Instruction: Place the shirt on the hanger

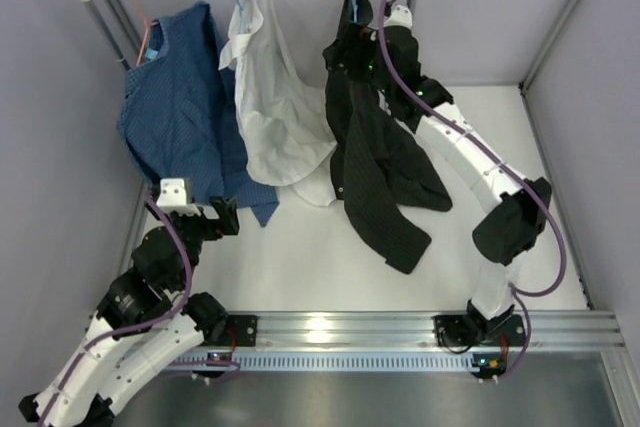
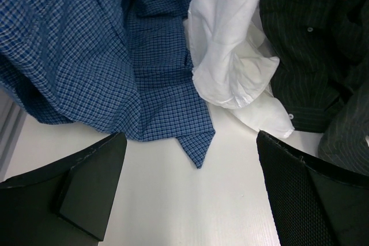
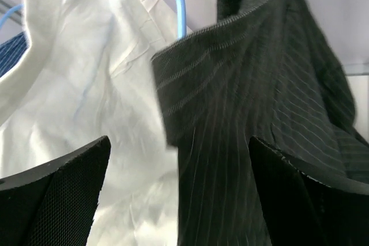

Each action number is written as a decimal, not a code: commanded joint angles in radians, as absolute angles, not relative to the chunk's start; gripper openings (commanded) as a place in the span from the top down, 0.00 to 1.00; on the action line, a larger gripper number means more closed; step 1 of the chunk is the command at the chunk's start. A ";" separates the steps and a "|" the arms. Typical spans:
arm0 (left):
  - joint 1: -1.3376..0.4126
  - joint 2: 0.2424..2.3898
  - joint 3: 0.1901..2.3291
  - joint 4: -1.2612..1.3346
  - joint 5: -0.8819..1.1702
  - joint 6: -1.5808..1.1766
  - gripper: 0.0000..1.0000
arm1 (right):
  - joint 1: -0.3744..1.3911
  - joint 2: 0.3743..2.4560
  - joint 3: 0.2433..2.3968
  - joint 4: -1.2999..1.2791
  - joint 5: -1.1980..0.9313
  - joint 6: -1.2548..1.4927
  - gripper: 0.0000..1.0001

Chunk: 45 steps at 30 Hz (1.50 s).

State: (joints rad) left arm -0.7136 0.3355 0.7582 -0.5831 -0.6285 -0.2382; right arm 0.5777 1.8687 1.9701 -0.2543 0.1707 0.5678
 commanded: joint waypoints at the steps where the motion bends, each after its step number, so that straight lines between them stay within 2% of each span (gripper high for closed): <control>1: -0.669 0.331 0.755 -0.537 -0.658 -0.253 0.02 | 0.555 1.645 1.909 -0.170 0.163 0.493 0.01; 5: -0.582 0.331 0.756 -0.537 -0.667 -0.267 0.02 | 0.554 1.430 1.641 -0.193 0.170 0.341 0.01; 13: -0.538 0.370 0.791 -0.625 -0.753 -0.313 0.02 | 0.554 0.913 1.079 -0.423 0.458 0.123 0.01; 16: -0.537 0.345 0.769 -0.650 -0.709 -0.342 0.02 | 0.552 0.738 0.982 -0.501 0.543 0.123 0.01; 18: -0.538 0.325 0.749 -0.649 -0.602 -0.337 0.02 | 0.552 0.631 0.965 -0.550 0.537 0.120 0.01; 22: -0.538 0.345 0.741 -0.643 -0.563 -0.337 0.02 | 0.552 0.490 0.992 -0.722 0.551 0.170 0.01; 27: -0.537 0.388 0.739 -0.637 -0.493 -0.328 0.02 | 0.552 0.318 0.963 -0.779 0.581 0.136 0.01; 33: -0.538 0.370 0.733 -0.638 -0.465 -0.321 0.02 | 0.552 0.247 0.976 -0.854 0.580 0.167 0.00; 45: -0.538 0.336 0.729 -0.640 -0.460 -0.322 0.02 | 0.552 0.281 0.977 -0.865 0.563 0.189 0.00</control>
